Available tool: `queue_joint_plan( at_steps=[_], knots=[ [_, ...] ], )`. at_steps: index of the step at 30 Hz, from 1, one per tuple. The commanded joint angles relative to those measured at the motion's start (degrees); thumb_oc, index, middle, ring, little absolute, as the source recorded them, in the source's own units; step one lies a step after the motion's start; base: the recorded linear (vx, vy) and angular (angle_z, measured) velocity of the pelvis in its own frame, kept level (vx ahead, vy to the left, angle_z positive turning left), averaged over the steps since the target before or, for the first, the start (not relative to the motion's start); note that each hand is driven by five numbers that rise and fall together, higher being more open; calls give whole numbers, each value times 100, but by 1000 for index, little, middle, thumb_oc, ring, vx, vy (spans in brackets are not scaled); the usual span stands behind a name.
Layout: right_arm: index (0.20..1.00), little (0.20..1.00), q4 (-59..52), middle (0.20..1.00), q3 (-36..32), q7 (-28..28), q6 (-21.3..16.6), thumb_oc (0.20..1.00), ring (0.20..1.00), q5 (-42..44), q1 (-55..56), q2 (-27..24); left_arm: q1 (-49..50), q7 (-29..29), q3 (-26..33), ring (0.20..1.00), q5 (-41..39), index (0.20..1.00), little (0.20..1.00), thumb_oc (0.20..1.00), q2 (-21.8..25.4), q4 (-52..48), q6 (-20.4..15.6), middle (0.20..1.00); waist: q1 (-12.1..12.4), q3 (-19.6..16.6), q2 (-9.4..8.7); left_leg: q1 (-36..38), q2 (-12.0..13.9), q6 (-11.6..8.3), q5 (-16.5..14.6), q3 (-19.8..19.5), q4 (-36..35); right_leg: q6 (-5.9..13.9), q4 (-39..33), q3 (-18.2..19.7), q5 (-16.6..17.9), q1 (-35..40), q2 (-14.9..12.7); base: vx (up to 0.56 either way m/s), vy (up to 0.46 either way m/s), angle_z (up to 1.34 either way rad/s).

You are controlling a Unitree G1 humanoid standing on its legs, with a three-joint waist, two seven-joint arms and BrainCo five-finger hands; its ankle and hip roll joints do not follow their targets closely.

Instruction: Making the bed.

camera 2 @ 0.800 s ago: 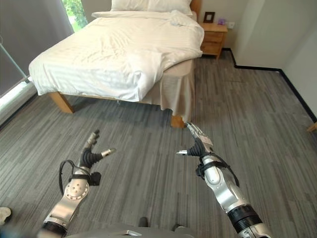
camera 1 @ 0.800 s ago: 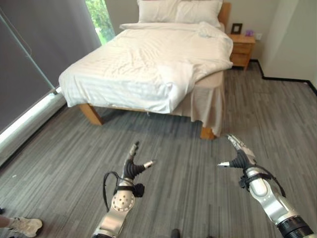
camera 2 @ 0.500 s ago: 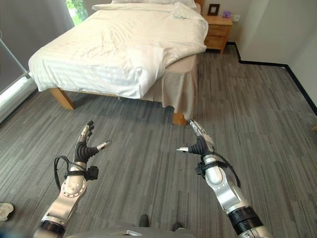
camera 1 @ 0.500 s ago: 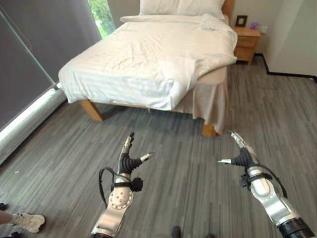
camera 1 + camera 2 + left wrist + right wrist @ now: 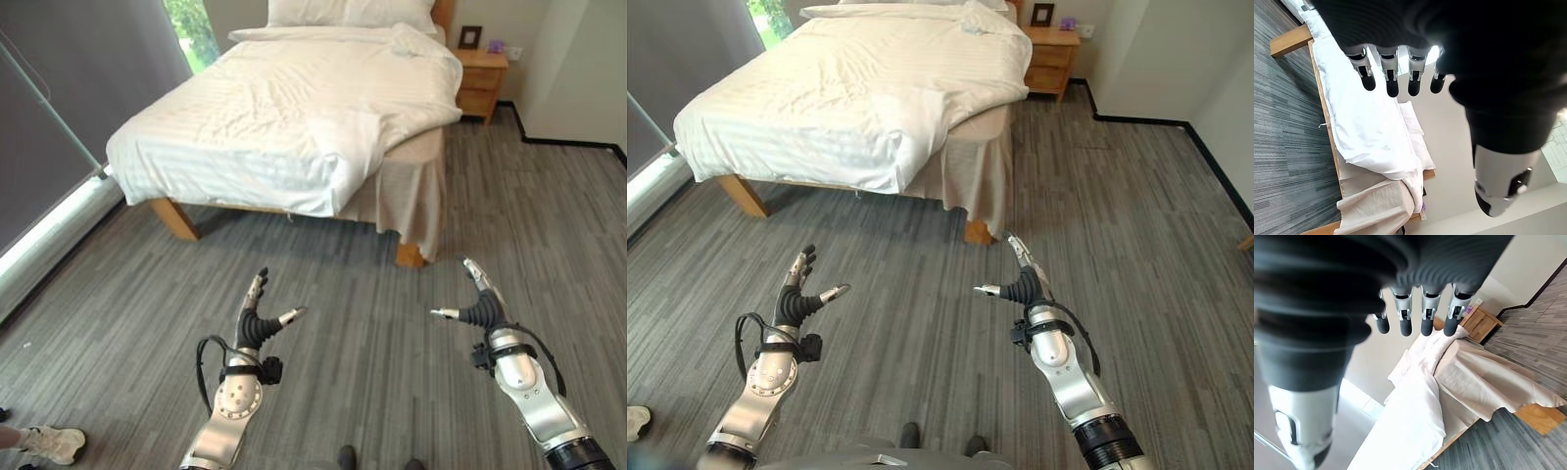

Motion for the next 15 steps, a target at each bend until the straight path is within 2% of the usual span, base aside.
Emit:
queue_joint_plan(
  at_steps=[1,3,4,5,8,9,11,12,13,14,15],
  knots=[
    [1000,1000,-404,1000,-91,-56,-270,1000,1000,151,-296,69,-278,5,104,1000,-118,1000,1000,1000,382,-319,-325,1000,82,6,-486,210,8,-32,-679,-262,198,364,734,-168,-385,12,-551,10,98,-1],
    [1000,1000,-407,1000,-97,-67,-263,1000,1000,95,-328,100,-322,18,87,1000,-105,1000,1000,1000,453,-327,-310,1000,67,81,-517,215,19,38,-743,-241,256,458,1255,-155,-431,-218,-562,20,134,-2],
    [1000,1000,-412,1000,-77,-45,-252,1000,1000,51,-328,149,-325,48,87,1000,-90,1000,1000,1000,475,-318,-304,1000,48,163,-510,275,23,88,-790,-247,267,623,1932,-129,-278,-538,-613,18,119,-3],
    [1000,1000,-412,1000,-77,-45,-251,1000,1000,49,-331,151,-328,49,89,1000,-90,1000,1000,1000,476,-317,-305,1000,57,159,-520,264,10,95,-789,-235,268,631,1998,-110,-303,-584,-631,28,112,-7],
    [1000,1000,-386,1000,-14,-70,-212,1000,1000,-62,-461,221,-443,155,34,1000,-63,1000,1000,1000,509,-284,-277,1000,-27,360,-472,450,6,238,-863,-216,273,1045,3174,-1,475,-1194,-733,42,140,-9],
    [1000,1000,-367,1000,-6,-82,-197,1000,1000,-60,-503,251,-501,184,20,1000,-49,1000,1000,1000,524,-284,-268,1000,-34,427,-428,469,45,268,-858,-228,290,1087,3519,43,569,-1414,-695,61,119,-17],
    [1000,1000,-354,1000,-23,-101,-206,1000,1000,-68,-518,257,-546,196,30,1000,-53,1000,1000,1000,524,-272,-268,1000,-26,442,-412,492,49,290,-915,-219,285,1070,3688,14,474,-1584,-722,138,88,-10],
    [1000,1000,-391,1000,-72,-109,-214,1000,1000,-64,-468,283,-573,192,12,1000,-59,1000,1000,1000,486,-284,-257,1000,-113,440,-429,625,2,291,-1011,-317,222,893,3417,56,189,-1802,-490,180,56,-4],
    [1000,1000,-395,1000,-72,-107,-212,1000,1000,-64,-463,281,-569,191,12,1000,-58,1000,1000,1000,485,-286,-255,1000,-118,436,-420,635,14,287,-1022,-320,216,889,3416,47,176,-1793,-481,387,71,5],
    [1000,1000,-368,1000,-74,-119,-224,1000,1000,-21,-400,264,-551,150,-3,1000,-83,1000,1000,1000,472,-332,-266,1000,-197,439,-479,719,-59,256,-1096,-464,166,652,2555,166,-70,-1864,-305,320,-1,20],
    [1000,1000,-338,1000,-60,-130,-230,1000,1000,18,-394,255,-527,128,0,1000,-97,1000,1000,1000,473,-357,-282,1000,-226,433,-492,783,-61,214,-1137,-514,112,565,1999,155,-64,-1842,-307,432,-13,34]
  ],
)
